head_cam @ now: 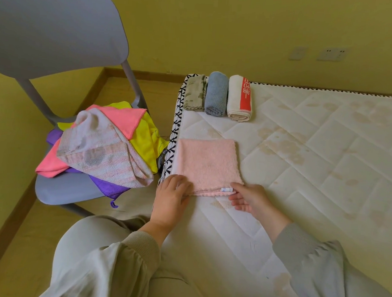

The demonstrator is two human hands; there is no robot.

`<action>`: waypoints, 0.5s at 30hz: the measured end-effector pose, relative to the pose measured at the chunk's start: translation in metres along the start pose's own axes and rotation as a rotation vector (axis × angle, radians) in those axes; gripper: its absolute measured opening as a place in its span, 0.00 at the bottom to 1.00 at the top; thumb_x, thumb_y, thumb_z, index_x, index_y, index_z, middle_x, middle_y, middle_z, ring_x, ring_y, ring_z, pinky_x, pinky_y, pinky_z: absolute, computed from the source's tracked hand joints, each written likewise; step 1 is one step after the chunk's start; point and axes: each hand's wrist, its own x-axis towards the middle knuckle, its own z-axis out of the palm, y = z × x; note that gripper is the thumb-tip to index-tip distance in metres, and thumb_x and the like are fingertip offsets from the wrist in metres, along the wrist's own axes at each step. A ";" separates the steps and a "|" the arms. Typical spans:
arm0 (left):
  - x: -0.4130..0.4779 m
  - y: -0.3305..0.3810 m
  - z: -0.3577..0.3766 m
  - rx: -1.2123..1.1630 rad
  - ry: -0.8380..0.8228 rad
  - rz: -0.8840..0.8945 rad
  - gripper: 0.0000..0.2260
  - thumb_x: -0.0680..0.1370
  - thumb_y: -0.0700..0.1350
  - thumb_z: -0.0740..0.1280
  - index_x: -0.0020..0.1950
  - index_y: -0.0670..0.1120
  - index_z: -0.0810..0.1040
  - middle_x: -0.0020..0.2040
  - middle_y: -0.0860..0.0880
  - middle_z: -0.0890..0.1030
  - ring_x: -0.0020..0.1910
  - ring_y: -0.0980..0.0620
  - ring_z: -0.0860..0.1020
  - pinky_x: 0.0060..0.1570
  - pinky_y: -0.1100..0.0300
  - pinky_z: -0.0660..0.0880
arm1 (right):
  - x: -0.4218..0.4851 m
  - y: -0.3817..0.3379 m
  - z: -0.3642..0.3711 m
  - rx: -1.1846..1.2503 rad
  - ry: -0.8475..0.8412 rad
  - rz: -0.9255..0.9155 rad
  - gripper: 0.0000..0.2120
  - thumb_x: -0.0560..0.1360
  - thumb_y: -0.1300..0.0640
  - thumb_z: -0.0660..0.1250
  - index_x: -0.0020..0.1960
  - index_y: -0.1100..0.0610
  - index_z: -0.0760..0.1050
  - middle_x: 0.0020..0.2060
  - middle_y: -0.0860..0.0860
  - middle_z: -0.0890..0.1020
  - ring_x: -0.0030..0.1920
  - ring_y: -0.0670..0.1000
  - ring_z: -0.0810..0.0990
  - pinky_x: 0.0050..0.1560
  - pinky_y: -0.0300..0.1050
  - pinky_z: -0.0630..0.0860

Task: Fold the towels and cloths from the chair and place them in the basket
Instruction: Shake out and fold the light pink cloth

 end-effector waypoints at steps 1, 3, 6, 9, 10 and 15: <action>0.000 -0.001 0.001 -0.008 0.014 -0.007 0.09 0.73 0.44 0.67 0.52 0.45 0.79 0.54 0.46 0.78 0.56 0.46 0.71 0.53 0.50 0.74 | 0.001 -0.001 0.001 0.024 -0.010 0.005 0.12 0.75 0.53 0.69 0.45 0.63 0.77 0.35 0.58 0.81 0.30 0.52 0.79 0.28 0.40 0.76; 0.001 -0.003 0.001 -0.024 0.040 -0.015 0.11 0.73 0.46 0.62 0.50 0.44 0.80 0.52 0.47 0.80 0.53 0.47 0.72 0.50 0.51 0.74 | 0.000 -0.005 0.001 0.056 -0.028 0.013 0.12 0.75 0.54 0.70 0.47 0.64 0.77 0.36 0.59 0.82 0.33 0.53 0.81 0.30 0.40 0.78; 0.002 -0.004 0.001 -0.042 0.057 -0.016 0.11 0.74 0.46 0.61 0.47 0.44 0.82 0.49 0.48 0.81 0.50 0.48 0.72 0.46 0.53 0.75 | -0.001 -0.011 0.003 0.047 -0.012 -0.018 0.09 0.74 0.59 0.70 0.47 0.66 0.77 0.36 0.61 0.82 0.33 0.53 0.83 0.33 0.42 0.80; 0.002 -0.003 0.002 -0.052 0.066 -0.010 0.12 0.74 0.46 0.60 0.45 0.43 0.82 0.48 0.48 0.81 0.47 0.49 0.73 0.43 0.55 0.75 | -0.003 -0.015 0.005 0.038 0.029 -0.061 0.04 0.73 0.65 0.69 0.44 0.65 0.75 0.38 0.60 0.82 0.34 0.53 0.83 0.37 0.43 0.80; 0.003 -0.003 0.003 -0.046 0.067 -0.008 0.12 0.74 0.46 0.60 0.45 0.43 0.83 0.48 0.48 0.82 0.46 0.48 0.74 0.43 0.55 0.75 | -0.005 -0.015 0.005 0.032 0.043 -0.073 0.03 0.73 0.67 0.69 0.43 0.65 0.75 0.38 0.59 0.82 0.35 0.52 0.83 0.37 0.43 0.80; 0.003 -0.004 0.004 -0.025 0.078 -0.016 0.13 0.76 0.46 0.60 0.46 0.43 0.83 0.48 0.48 0.81 0.45 0.47 0.76 0.43 0.56 0.75 | -0.009 -0.020 0.005 -0.070 0.089 -0.159 0.06 0.74 0.62 0.69 0.47 0.66 0.78 0.36 0.57 0.83 0.34 0.51 0.84 0.36 0.44 0.80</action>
